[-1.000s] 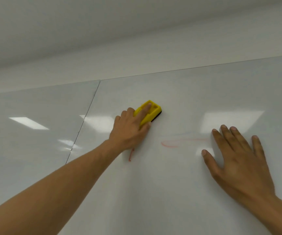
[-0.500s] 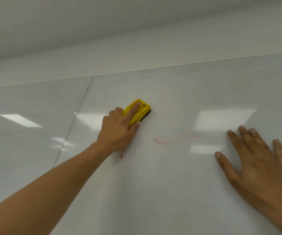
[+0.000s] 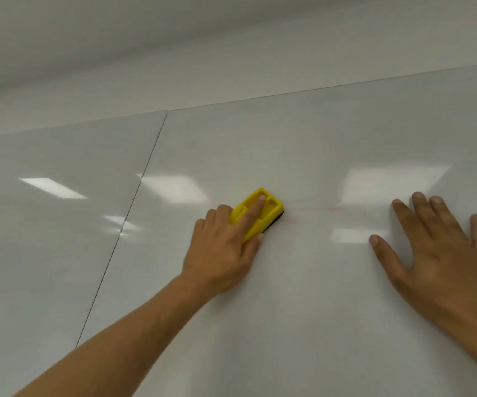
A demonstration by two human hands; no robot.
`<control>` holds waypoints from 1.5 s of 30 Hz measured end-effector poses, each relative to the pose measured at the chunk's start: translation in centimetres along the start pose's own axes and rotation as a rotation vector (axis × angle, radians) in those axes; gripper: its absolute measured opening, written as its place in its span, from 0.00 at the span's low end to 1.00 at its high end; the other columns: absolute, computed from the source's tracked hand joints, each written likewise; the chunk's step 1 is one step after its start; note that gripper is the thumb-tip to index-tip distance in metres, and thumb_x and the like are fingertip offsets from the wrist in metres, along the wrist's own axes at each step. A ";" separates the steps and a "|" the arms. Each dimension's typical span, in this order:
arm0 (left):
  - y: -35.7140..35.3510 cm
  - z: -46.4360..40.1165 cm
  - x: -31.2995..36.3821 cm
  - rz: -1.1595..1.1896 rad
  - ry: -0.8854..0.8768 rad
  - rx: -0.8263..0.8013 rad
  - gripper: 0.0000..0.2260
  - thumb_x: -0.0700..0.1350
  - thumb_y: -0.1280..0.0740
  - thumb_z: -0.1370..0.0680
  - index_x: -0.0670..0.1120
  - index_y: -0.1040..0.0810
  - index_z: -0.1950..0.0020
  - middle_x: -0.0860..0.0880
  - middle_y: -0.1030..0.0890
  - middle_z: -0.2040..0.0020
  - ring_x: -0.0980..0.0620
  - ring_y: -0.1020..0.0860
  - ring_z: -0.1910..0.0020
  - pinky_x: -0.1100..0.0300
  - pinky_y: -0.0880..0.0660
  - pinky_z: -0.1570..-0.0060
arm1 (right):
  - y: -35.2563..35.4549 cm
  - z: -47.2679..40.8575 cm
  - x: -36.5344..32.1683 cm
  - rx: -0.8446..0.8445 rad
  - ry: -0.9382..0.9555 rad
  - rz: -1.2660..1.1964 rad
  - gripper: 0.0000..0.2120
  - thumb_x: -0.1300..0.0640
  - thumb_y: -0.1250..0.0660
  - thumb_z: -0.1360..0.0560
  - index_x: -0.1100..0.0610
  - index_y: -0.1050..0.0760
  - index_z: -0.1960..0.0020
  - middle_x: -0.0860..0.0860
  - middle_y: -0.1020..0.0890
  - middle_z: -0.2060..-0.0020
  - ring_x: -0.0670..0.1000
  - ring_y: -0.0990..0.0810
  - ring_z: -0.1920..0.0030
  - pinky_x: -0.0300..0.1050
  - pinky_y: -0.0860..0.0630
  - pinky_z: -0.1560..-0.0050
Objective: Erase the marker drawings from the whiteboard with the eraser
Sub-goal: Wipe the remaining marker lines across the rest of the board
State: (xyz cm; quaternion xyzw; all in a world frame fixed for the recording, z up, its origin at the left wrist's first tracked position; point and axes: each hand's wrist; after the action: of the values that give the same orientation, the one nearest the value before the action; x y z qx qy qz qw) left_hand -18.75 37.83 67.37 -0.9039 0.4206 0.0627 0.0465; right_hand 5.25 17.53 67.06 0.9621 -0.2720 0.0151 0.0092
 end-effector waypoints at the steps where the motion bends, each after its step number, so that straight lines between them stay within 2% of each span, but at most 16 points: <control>1: 0.1 -0.1 -0.3 -0.005 -0.010 -0.007 0.27 0.63 0.50 0.21 0.64 0.49 0.22 0.46 0.29 0.49 0.44 0.30 0.53 0.52 0.35 0.55 | 0.0 0.0 0.0 -0.001 0.002 0.000 0.36 0.32 0.55 0.22 0.51 0.40 0.22 0.53 0.38 0.22 0.52 0.45 0.21 0.61 0.53 0.23; 3: 0.3 -1.0 -1.5 -0.021 0.094 0.012 0.27 0.62 0.47 0.19 0.64 0.50 0.21 0.45 0.29 0.48 0.41 0.29 0.51 0.50 0.34 0.52 | 0.3 0.0 0.0 -0.005 0.012 0.013 0.37 0.31 0.56 0.22 0.52 0.40 0.22 0.53 0.38 0.22 0.52 0.44 0.21 0.59 0.54 0.24; 8: 0.2 -3.1 -3.0 -0.001 0.523 0.009 0.29 0.59 0.43 0.19 0.60 0.51 0.20 0.39 0.29 0.44 0.37 0.29 0.45 0.45 0.33 0.45 | 1.2 0.2 -0.2 -0.036 0.013 0.006 0.37 0.32 0.57 0.23 0.51 0.41 0.21 0.53 0.40 0.21 0.51 0.46 0.21 0.60 0.55 0.22; 10: 0.1 -2.8 -1.6 0.011 0.452 0.033 0.28 0.59 0.44 0.19 0.60 0.50 0.20 0.40 0.29 0.47 0.38 0.29 0.48 0.47 0.33 0.48 | 1.4 0.2 -0.4 -0.050 0.015 0.008 0.37 0.32 0.58 0.23 0.51 0.42 0.21 0.53 0.41 0.21 0.51 0.47 0.20 0.60 0.56 0.22; 13: -0.1 -0.8 0.4 0.020 0.079 0.039 0.27 0.61 0.47 0.21 0.60 0.45 0.21 0.44 0.29 0.52 0.41 0.29 0.55 0.51 0.34 0.56 | 1.5 0.3 -0.5 -0.053 0.008 0.003 0.37 0.33 0.58 0.23 0.51 0.43 0.20 0.52 0.43 0.20 0.51 0.49 0.20 0.60 0.57 0.21; 15: 0.2 -0.3 0.0 0.000 -0.010 0.015 0.27 0.62 0.49 0.21 0.60 0.43 0.22 0.44 0.28 0.52 0.41 0.28 0.56 0.52 0.34 0.57 | 1.5 0.3 -0.5 -0.056 0.006 0.004 0.37 0.32 0.59 0.23 0.51 0.44 0.20 0.52 0.44 0.20 0.50 0.50 0.20 0.59 0.58 0.21; 19: 0.5 -1.3 -2.1 0.006 0.437 0.033 0.28 0.59 0.44 0.19 0.59 0.47 0.20 0.38 0.29 0.48 0.36 0.28 0.50 0.44 0.31 0.49 | 1.4 0.2 -0.5 -0.059 0.013 -0.006 0.37 0.32 0.59 0.23 0.50 0.44 0.20 0.52 0.44 0.20 0.50 0.50 0.20 0.58 0.59 0.21; 21: 0.5 -1.5 -1.3 0.000 0.527 0.018 0.29 0.59 0.44 0.19 0.58 0.48 0.20 0.37 0.29 0.47 0.36 0.29 0.48 0.43 0.31 0.48 | 1.4 0.2 -0.5 -0.057 0.009 -0.004 0.37 0.32 0.59 0.23 0.50 0.44 0.20 0.52 0.44 0.20 0.50 0.50 0.20 0.59 0.59 0.21; 23: 0.6 -0.8 0.7 -0.002 0.394 0.026 0.27 0.58 0.45 0.18 0.57 0.47 0.20 0.38 0.28 0.48 0.37 0.28 0.50 0.44 0.31 0.50 | 1.3 0.3 -0.5 -0.058 0.008 -0.005 0.37 0.33 0.59 0.23 0.51 0.44 0.20 0.52 0.44 0.20 0.50 0.50 0.20 0.59 0.58 0.21; 27: 0.5 2.3 3.6 0.017 -0.145 -0.045 0.27 0.60 0.46 0.21 0.58 0.42 0.22 0.45 0.27 0.50 0.41 0.28 0.56 0.50 0.30 0.57 | 1.3 0.3 -0.5 -0.061 0.005 -0.004 0.37 0.33 0.59 0.23 0.51 0.44 0.20 0.52 0.44 0.20 0.50 0.50 0.20 0.59 0.59 0.21; 29: 0.6 2.0 2.6 -0.002 -0.236 -0.049 0.26 0.60 0.46 0.21 0.58 0.41 0.22 0.45 0.27 0.49 0.41 0.28 0.56 0.50 0.30 0.57 | 1.3 0.2 -0.5 -0.059 0.004 -0.014 0.37 0.33 0.59 0.23 0.50 0.44 0.20 0.52 0.44 0.20 0.50 0.50 0.20 0.59 0.59 0.21; 31: 0.8 0.9 1.3 -0.033 -0.092 -0.007 0.26 0.59 0.46 0.20 0.57 0.41 0.22 0.42 0.27 0.50 0.39 0.27 0.55 0.49 0.30 0.56 | 1.4 0.2 -0.3 -0.059 0.009 -0.015 0.38 0.32 0.60 0.23 0.50 0.44 0.20 0.52 0.44 0.20 0.50 0.50 0.20 0.58 0.59 0.21; 35: 0.7 -0.9 -1.2 -0.034 0.529 0.006 0.28 0.58 0.44 0.19 0.58 0.48 0.20 0.36 0.29 0.46 0.35 0.28 0.47 0.43 0.31 0.47 | 1.5 0.4 -0.1 -0.051 0.020 -0.026 0.37 0.33 0.59 0.23 0.50 0.42 0.20 0.52 0.43 0.20 0.50 0.48 0.20 0.58 0.58 0.21; 37: 0.6 -0.6 -0.8 -0.034 0.629 -0.006 0.28 0.58 0.44 0.19 0.57 0.49 0.20 0.35 0.29 0.44 0.35 0.29 0.46 0.42 0.32 0.46 | 1.4 0.4 -0.2 -0.051 0.021 -0.030 0.37 0.33 0.58 0.23 0.51 0.42 0.20 0.52 0.43 0.20 0.50 0.48 0.20 0.58 0.59 0.22; 40: 0.6 1.1 1.4 -0.034 0.519 0.003 0.28 0.56 0.44 0.18 0.55 0.49 0.20 0.36 0.29 0.46 0.35 0.28 0.48 0.44 0.30 0.49 | 1.3 0.4 -0.3 -0.051 0.018 -0.025 0.37 0.33 0.58 0.23 0.51 0.43 0.20 0.53 0.43 0.20 0.51 0.49 0.20 0.59 0.59 0.22; 45: 1.3 5.3 3.4 0.039 -0.016 -0.049 0.27 0.58 0.45 0.21 0.55 0.40 0.22 0.42 0.26 0.52 0.40 0.27 0.60 0.50 0.29 0.60 | 1.3 0.4 -0.3 -0.058 0.016 -0.027 0.37 0.33 0.57 0.23 0.52 0.43 0.20 0.53 0.43 0.20 0.52 0.48 0.20 0.60 0.58 0.22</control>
State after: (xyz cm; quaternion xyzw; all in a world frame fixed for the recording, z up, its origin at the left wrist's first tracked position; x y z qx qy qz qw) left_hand -17.98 35.19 61.61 -0.8960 0.4359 0.0810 0.0263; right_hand 4.32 16.56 66.69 0.9650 -0.2590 0.0148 0.0393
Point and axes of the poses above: each hand's wrist, its own z-axis away from the middle knuckle, its own y-axis out of the back of the hand, x = y × z
